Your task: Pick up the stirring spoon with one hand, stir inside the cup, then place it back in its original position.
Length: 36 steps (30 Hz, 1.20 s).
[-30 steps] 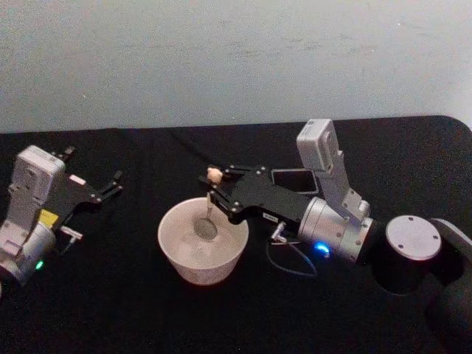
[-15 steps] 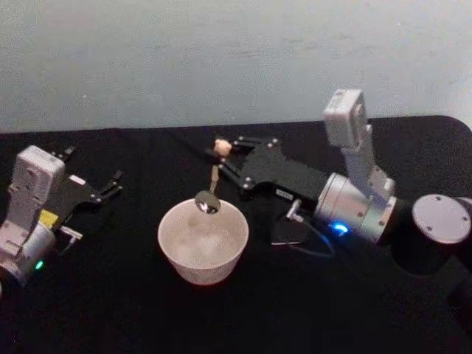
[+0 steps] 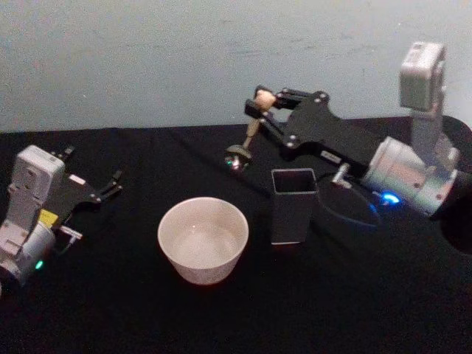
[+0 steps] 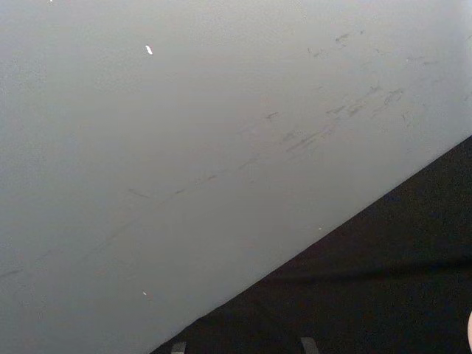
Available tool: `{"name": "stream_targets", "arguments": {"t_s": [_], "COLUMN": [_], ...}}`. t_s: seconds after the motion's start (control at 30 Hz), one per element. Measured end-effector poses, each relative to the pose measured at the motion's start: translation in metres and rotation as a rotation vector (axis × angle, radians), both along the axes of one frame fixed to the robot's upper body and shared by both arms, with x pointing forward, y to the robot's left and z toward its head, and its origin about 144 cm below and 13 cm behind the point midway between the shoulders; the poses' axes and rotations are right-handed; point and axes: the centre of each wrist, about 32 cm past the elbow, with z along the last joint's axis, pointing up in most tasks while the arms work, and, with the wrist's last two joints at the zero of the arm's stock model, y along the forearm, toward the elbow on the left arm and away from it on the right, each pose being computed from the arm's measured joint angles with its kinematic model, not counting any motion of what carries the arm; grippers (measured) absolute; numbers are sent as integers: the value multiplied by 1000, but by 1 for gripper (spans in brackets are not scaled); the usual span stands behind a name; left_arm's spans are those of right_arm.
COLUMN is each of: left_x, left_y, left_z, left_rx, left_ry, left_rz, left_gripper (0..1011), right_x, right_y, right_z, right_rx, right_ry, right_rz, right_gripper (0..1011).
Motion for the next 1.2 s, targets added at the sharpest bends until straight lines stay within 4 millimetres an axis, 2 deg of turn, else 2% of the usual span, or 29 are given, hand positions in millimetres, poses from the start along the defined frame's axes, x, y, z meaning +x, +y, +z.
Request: {"name": "stream_targets", "arguments": {"t_s": [0.33, 0.67, 0.93, 1.2], "left_x": [0, 0, 0, 0], "left_y": [0, 0, 0, 0], "left_z": [0, 0, 0, 0], "left_rx": [0, 0, 0, 0], "left_ry": [0, 0, 0, 0], "left_rz": [0, 0, 0, 0], "left_gripper": [1001, 1001, 1001, 1001], "right_x": [-20, -38, -45, -41], "right_y": [-31, -49, -52, -47], "right_z": [8, 11, 8, -3], "right_rx": [-27, -40, -44, -45], "right_ry": [3, 18, 50, 92], "right_rz": [-84, -138, -146, -163], "right_gripper": [212, 212, 212, 212]}}
